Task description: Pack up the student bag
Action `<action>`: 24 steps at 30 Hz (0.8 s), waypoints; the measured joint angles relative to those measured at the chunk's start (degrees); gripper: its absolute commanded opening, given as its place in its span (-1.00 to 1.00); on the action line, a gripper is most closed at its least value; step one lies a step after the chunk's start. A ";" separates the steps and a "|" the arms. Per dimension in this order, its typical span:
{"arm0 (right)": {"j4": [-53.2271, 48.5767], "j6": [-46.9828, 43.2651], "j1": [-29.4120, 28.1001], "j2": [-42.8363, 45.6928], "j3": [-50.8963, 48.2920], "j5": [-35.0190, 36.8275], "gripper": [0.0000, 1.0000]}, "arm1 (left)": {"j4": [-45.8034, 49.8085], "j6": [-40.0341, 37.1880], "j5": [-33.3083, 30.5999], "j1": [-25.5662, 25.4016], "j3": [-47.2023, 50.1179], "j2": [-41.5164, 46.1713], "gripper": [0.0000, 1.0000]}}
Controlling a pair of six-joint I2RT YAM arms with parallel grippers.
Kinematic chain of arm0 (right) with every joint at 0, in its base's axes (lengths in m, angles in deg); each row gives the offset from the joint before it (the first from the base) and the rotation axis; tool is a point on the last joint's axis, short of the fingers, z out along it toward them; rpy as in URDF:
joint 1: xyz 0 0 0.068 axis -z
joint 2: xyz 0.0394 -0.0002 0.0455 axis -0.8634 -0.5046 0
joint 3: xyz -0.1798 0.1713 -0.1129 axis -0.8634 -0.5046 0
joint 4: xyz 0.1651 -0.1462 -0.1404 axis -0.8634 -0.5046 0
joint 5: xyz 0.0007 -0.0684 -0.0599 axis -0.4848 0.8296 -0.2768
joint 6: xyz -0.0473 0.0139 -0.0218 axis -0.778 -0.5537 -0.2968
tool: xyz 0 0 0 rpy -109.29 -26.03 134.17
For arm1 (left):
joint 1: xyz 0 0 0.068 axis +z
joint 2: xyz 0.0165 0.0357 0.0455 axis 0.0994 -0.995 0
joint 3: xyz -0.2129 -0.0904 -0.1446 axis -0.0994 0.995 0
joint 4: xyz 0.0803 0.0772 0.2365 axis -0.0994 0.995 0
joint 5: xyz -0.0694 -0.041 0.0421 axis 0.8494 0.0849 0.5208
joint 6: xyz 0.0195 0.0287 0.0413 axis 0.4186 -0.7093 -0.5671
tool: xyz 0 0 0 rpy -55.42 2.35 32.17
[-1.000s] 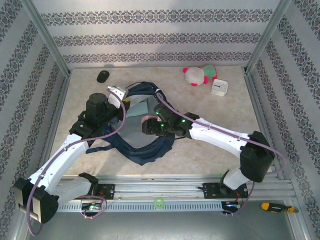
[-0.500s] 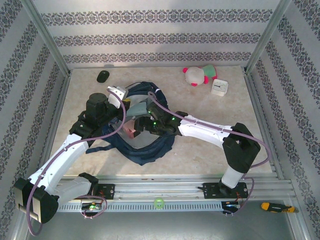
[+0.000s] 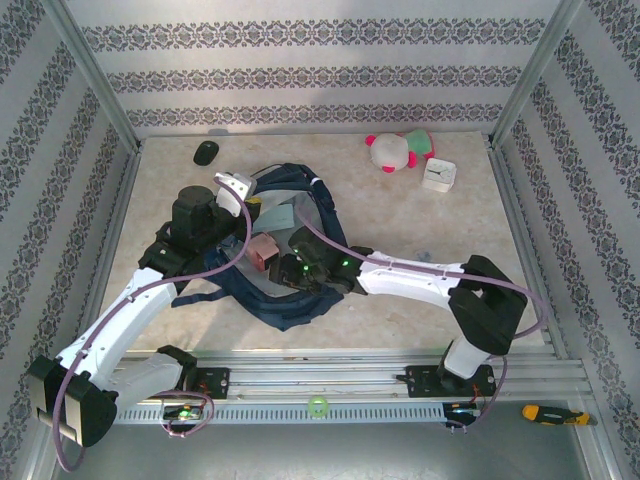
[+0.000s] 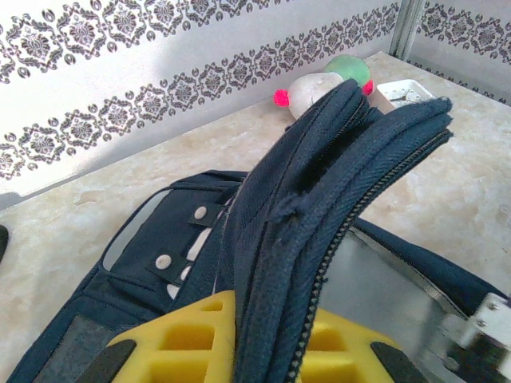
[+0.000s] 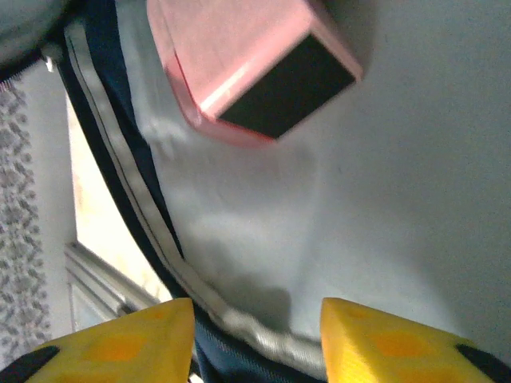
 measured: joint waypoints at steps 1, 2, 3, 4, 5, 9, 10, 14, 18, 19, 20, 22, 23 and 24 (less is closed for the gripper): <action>0.94 0.07 0.02 -0.87 0.07 0.59 -0.19 | 0.00 -0.02 0.02 0.00 0.00 0.00 -0.80; 1.95 0.15 0.11 -2.14 0.26 1.29 -0.21 | -0.02 -0.02 0.02 0.00 0.00 0.00 -0.80; 2.97 0.28 0.42 -3.63 0.55 1.77 -0.23 | -0.02 0.00 0.02 0.00 0.00 0.00 -0.80; 3.76 0.28 0.48 -4.87 0.81 2.10 -0.24 | -0.02 0.00 0.02 0.00 0.00 0.00 -0.80; 4.79 0.28 0.76 -6.38 1.14 2.45 -0.25 | -0.02 0.00 0.04 0.00 0.00 0.00 -0.80; 7.93 0.31 1.55 -10.71 2.82 3.72 -0.29 | -0.02 0.00 0.07 0.00 0.00 0.00 -0.80; 8.66 0.31 1.68 -11.43 3.28 4.02 -0.29 | -0.02 0.00 0.07 0.00 0.00 0.00 -0.80; 12.55 0.50 2.34 -14.40 5.31 4.59 -0.34 | -0.04 0.02 0.24 0.00 0.02 0.00 -0.81; 14.67 0.39 3.06 -15.65 6.16 4.66 -0.27 | -0.48 0.02 0.24 0.00 0.63 0.00 -0.81; 14.91 0.17 3.26 -15.52 6.16 4.72 -0.21 | -0.52 0.02 0.26 0.00 0.85 0.00 -0.81; 15.13 -0.15 3.41 -15.21 5.99 4.81 -0.15 | -0.50 0.00 0.26 0.00 1.03 0.00 -0.80; 15.56 -0.92 3.41 -13.27 4.26 5.11 -0.13 | -0.55 0.00 0.37 0.00 1.31 0.09 -0.79; 15.61 -1.75 3.41 -11.23 2.45 5.40 -0.12 | -0.52 -0.02 0.57 0.00 1.55 0.24 -0.66; 15.58 -2.73 3.37 -8.85 0.52 5.75 -0.12 | -0.50 -0.17 0.94 0.00 1.79 0.48 -0.48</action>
